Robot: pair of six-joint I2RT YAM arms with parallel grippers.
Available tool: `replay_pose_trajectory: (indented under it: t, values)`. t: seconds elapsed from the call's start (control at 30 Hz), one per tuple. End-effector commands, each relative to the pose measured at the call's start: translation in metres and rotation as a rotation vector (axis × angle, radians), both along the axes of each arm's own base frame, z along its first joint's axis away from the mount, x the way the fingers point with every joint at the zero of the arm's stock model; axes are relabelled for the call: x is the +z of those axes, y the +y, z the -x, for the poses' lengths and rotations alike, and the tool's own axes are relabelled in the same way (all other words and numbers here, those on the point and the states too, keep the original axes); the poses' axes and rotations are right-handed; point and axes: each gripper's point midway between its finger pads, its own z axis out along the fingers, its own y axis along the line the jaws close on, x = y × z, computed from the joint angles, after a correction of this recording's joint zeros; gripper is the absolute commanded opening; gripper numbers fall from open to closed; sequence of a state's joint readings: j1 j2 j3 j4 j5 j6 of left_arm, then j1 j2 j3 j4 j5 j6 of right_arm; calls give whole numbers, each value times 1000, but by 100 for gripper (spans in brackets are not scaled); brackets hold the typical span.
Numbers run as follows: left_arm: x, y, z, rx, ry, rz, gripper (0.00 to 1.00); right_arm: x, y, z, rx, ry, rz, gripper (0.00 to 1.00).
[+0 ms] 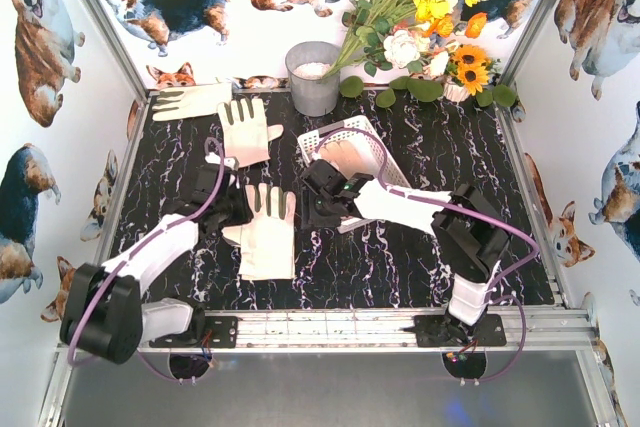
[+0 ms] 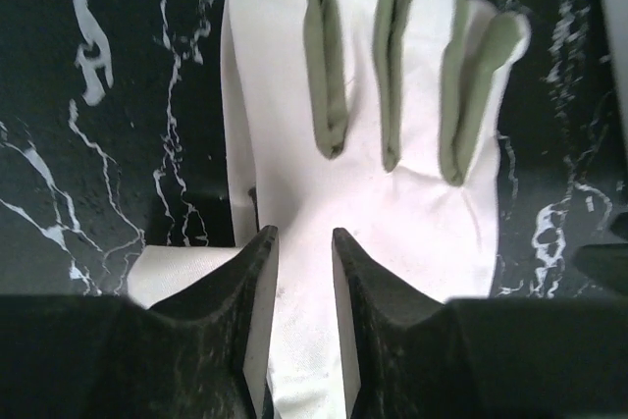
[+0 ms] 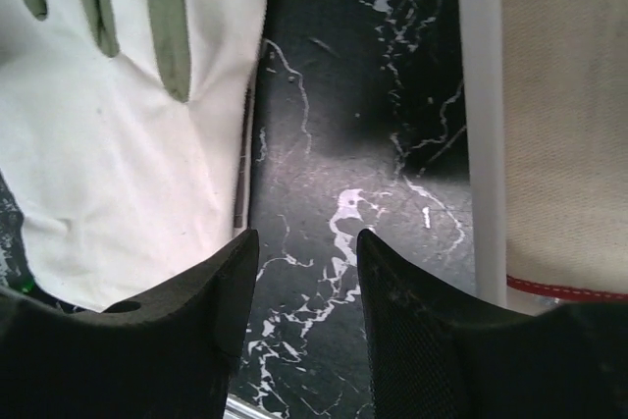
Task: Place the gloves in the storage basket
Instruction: Pair the glove with the glove, then pick up the glove from the center of the board.
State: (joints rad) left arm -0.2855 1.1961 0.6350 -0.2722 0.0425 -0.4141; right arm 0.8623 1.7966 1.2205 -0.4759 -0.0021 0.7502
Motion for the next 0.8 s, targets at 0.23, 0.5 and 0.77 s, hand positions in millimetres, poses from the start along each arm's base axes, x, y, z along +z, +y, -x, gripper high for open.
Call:
replay_pose_trajectory:
  t: [0.23,0.5,0.77]
  values:
    - [-45,-12,29,49,145,123,18,37,-47,-21,-94,-138,27,49]
    - [-36,-47,56,85,143,344,19,73,-44,-6,-37,-147,-113,52]
    - [28,-35,47,80,6,279,45,96,-28,36,35,-92,-224,53]
